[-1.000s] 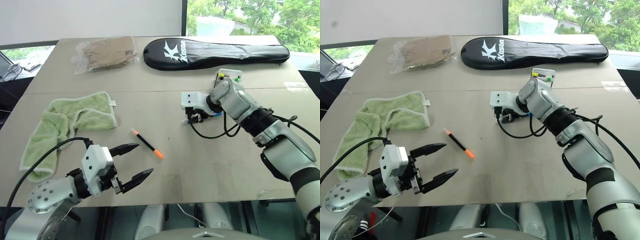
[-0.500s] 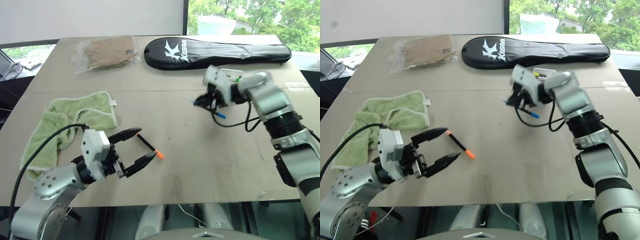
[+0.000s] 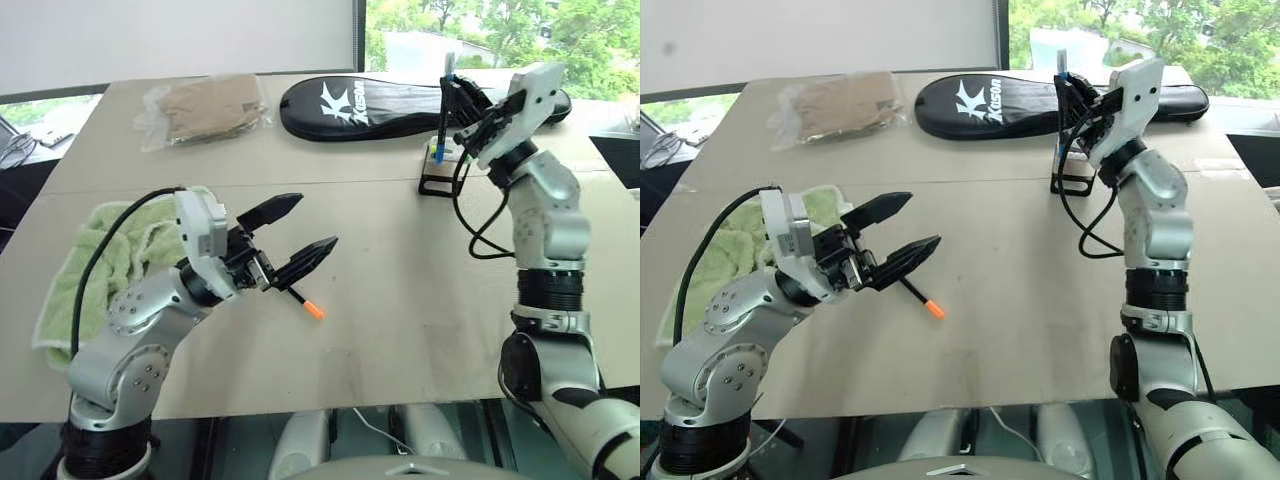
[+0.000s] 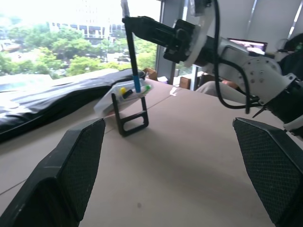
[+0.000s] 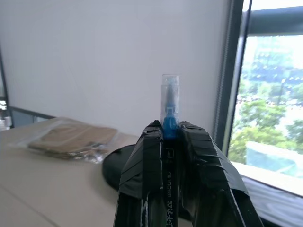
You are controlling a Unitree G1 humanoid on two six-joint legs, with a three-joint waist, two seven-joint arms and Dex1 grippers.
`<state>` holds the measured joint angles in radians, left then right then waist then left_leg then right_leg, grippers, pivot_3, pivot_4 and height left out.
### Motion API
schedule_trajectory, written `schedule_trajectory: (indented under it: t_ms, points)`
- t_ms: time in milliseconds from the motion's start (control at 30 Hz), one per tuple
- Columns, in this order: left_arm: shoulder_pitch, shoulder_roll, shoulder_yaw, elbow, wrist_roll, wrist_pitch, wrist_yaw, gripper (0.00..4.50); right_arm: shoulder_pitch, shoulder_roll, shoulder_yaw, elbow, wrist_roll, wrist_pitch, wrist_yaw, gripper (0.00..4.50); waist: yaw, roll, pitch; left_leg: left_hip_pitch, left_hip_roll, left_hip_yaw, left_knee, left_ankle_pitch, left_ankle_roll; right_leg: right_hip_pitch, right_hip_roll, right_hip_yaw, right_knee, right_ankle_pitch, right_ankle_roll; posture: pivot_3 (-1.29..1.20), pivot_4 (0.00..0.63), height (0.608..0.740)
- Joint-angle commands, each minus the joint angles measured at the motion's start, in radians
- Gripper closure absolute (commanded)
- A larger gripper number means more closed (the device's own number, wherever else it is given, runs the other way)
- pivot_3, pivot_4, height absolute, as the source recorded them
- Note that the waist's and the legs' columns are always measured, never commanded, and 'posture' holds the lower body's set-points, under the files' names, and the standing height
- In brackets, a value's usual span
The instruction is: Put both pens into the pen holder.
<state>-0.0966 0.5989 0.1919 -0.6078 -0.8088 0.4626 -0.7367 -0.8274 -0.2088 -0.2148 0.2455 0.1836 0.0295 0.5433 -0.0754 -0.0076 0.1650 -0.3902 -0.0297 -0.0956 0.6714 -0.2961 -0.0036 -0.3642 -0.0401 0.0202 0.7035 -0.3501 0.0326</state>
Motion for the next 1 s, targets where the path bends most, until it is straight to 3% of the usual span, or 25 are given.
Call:
schedule_trajectory:
  t_ms: [33,933,967,1000]
  points:
    - [0.01,0.025,0.026,-0.031,-0.056,0.002,-0.046,0.0,-0.078,0.0,-0.004,0.097,-0.011,-0.171,-0.05,4.47,-0.006,0.0,0.0,0.001,0.0,0.001,0.0,0.0,0.0,0.0,0.0,0.001,0.0,0.0,0.0,0.0,0.15,0.74]
    - [0.089,0.038,0.047,-0.044,-0.031,-0.04,-0.044,0.0,-0.111,0.028,0.059,0.55,-0.087,-0.685,-0.154,4.47,-0.019,0.0,0.0,0.009,0.004,0.009,-0.002,0.0,0.0,0.001,0.002,0.014,0.005,0.0,0.0,0.0,0.15,0.74]
    - [0.09,0.038,0.049,-0.045,-0.033,-0.04,-0.043,0.0,-0.111,0.031,0.057,0.564,-0.079,-0.697,-0.151,3.55,-0.019,0.0,0.0,0.009,0.004,0.01,-0.002,0.0,0.0,0.001,0.002,0.015,0.005,0.0,0.0,0.0,0.15,0.74]
    - [0.09,0.038,0.051,-0.046,-0.034,-0.04,-0.041,0.0,-0.112,0.033,0.055,0.575,-0.073,-0.706,-0.148,3.24,-0.02,0.0,0.0,0.009,0.004,0.01,-0.002,0.0,0.0,0.001,0.003,0.015,0.005,0.0,0.0,0.0,0.15,0.74]
